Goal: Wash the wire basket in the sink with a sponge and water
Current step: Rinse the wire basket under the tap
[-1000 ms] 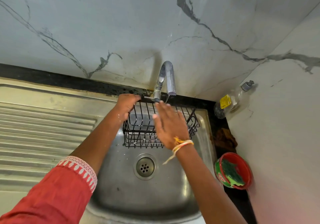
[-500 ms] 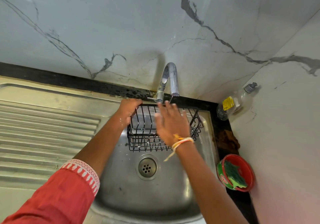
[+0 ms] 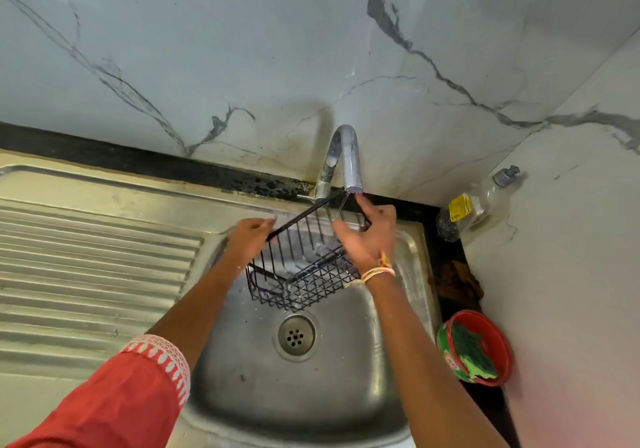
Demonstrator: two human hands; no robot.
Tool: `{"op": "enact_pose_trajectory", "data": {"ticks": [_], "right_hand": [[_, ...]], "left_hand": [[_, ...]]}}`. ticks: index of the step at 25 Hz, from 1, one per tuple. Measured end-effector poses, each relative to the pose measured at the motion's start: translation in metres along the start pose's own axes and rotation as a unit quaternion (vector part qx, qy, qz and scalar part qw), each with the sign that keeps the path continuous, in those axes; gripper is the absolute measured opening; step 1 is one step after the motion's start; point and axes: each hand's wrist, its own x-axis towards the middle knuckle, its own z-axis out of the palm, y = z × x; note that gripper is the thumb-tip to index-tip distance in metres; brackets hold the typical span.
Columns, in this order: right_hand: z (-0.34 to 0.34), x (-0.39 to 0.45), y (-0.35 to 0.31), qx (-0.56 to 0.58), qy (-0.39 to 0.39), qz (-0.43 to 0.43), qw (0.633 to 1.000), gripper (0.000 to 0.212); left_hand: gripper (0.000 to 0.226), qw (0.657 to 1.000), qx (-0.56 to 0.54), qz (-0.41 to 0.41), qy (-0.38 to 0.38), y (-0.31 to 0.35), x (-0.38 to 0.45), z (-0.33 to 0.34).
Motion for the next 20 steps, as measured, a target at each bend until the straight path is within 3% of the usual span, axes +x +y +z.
{"op": "enact_pose_trajectory", "data": {"ticks": [2,5,8,10,12,16,20], "right_hand": [[0.018,-0.016,-0.008,-0.132,-0.007,-0.079,0.988,0.075],[0.03,-0.032,-0.016,-0.26,-0.022,-0.122,0.958,0.075],[0.017,-0.038,-0.008,-0.316,-0.05,-0.172,0.932,0.069],[0.011,-0.041,0.001,-0.3,-0.085,-0.187,0.931,0.063],[0.009,-0.04,0.012,-0.301,-0.087,-0.161,0.936,0.062],[0.001,-0.031,0.018,-0.329,-0.037,0.017,0.943,0.07],[0.02,-0.052,-0.003,-0.343,-0.108,-0.205,0.91,0.064]], "left_hand": [[0.048,0.997,-0.022,0.042,-0.056,0.029,-0.012,0.023],[0.048,0.994,-0.096,0.043,-0.018,0.067,-0.014,0.046],[0.045,0.993,-0.113,0.026,0.027,0.064,-0.008,0.051],[0.047,0.989,-0.147,0.017,0.015,0.058,-0.013,0.054],[0.053,0.984,-0.177,0.019,0.03,0.057,-0.015,0.057],[0.051,0.974,-0.211,0.006,0.086,0.056,-0.011,0.054],[0.041,0.982,-0.16,-0.01,0.095,0.06,-0.013,0.055]]}}
